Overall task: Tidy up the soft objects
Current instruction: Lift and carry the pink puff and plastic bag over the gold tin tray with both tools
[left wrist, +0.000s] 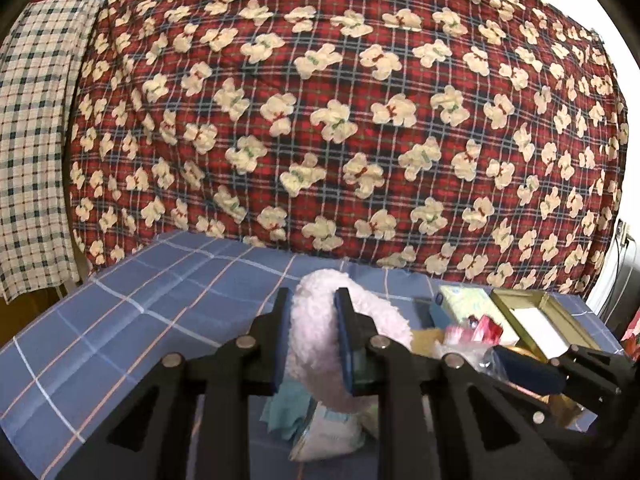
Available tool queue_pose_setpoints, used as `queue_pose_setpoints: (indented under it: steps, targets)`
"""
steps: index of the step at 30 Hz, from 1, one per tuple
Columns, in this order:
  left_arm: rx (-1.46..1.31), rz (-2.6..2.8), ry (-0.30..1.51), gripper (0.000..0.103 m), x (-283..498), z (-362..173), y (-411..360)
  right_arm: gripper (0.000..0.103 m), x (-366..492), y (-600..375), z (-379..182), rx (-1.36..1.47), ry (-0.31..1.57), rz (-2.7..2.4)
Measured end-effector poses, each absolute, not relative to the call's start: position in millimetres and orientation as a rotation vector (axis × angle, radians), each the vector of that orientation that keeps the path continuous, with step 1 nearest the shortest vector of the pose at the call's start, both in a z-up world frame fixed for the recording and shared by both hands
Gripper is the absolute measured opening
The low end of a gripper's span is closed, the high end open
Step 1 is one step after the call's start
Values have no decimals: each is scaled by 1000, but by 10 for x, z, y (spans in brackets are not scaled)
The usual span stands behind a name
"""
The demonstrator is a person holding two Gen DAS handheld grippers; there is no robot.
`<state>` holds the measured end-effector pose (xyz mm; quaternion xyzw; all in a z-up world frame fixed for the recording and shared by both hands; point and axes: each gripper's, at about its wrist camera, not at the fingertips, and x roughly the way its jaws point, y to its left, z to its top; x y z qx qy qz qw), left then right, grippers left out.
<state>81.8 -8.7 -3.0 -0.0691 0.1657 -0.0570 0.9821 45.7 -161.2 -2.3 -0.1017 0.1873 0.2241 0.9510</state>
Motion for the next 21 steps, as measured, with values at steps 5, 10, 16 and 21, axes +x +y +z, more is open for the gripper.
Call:
queue_pose_setpoints:
  steps: [5, 10, 16, 21]
  targets:
    - [-121, -117, 326, 20, 941, 122, -184, 22, 565, -1607, 95, -209, 351, 431]
    - [-114, -113, 265, 20, 1020, 331, -236, 22, 646, -1680, 270, -185, 277, 420]
    - [-124, -123, 271, 20, 1201, 256, -327, 22, 666, -1799, 286, -146, 263, 392]
    - [-96, -145, 286, 20, 1185, 324, -449, 22, 647, -1899, 345, -125, 248, 367]
